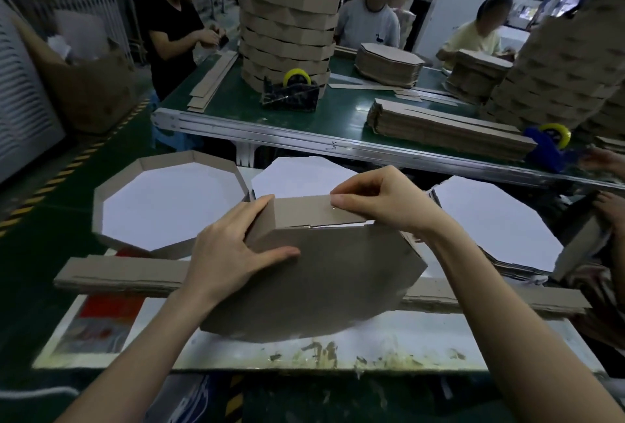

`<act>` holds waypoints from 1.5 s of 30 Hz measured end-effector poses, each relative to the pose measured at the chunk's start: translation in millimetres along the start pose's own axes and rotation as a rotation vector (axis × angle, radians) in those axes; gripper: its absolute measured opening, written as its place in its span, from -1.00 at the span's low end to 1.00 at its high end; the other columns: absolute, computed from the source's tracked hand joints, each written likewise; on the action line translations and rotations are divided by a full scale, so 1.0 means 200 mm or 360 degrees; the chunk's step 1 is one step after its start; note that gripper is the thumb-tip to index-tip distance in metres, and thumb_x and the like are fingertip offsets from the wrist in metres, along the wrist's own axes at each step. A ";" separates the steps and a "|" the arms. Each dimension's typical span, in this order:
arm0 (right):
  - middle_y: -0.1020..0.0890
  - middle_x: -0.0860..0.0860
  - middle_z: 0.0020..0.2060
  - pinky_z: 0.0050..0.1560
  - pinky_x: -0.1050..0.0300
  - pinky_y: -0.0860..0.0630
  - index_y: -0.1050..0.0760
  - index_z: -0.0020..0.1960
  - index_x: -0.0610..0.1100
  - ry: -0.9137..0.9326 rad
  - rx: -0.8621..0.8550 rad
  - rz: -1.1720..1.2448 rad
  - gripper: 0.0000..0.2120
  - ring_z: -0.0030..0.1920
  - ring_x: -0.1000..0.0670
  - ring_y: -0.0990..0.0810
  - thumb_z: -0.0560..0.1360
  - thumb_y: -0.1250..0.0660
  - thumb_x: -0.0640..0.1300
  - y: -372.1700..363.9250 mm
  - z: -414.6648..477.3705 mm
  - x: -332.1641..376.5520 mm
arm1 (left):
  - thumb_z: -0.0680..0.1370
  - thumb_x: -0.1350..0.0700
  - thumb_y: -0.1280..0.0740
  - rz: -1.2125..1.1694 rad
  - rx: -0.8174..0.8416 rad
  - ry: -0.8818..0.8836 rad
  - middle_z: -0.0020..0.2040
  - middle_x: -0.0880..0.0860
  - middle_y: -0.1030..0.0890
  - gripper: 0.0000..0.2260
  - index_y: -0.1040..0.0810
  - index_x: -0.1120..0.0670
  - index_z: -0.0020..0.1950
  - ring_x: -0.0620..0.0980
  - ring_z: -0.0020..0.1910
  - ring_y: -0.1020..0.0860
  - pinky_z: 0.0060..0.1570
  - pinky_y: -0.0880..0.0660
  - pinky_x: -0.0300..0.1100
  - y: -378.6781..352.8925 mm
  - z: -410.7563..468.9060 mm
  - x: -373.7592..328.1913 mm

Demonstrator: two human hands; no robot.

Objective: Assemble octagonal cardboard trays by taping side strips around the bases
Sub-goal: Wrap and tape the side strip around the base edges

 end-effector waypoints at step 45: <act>-0.50 -0.14 -0.20 -0.36 0.09 -0.56 -0.46 -0.12 -0.23 -0.1373 -0.0847 0.0720 -0.85 -0.25 -0.07 -0.51 0.61 -0.20 -0.25 0.33 0.07 -1.46 | 0.45 -0.28 -0.23 -0.0188 0.0293 -0.0300 0.22 -0.41 -0.43 -0.75 -0.53 -0.47 0.10 -0.28 0.25 -0.38 0.16 -0.39 -0.18 -0.15 0.22 -0.29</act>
Point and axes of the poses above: each hand's wrist, its own z-axis towards the middle knuckle, its own y-axis out of the back of the hand, x = y × z, the point moved 9 cm from there along z, towards the middle knuckle
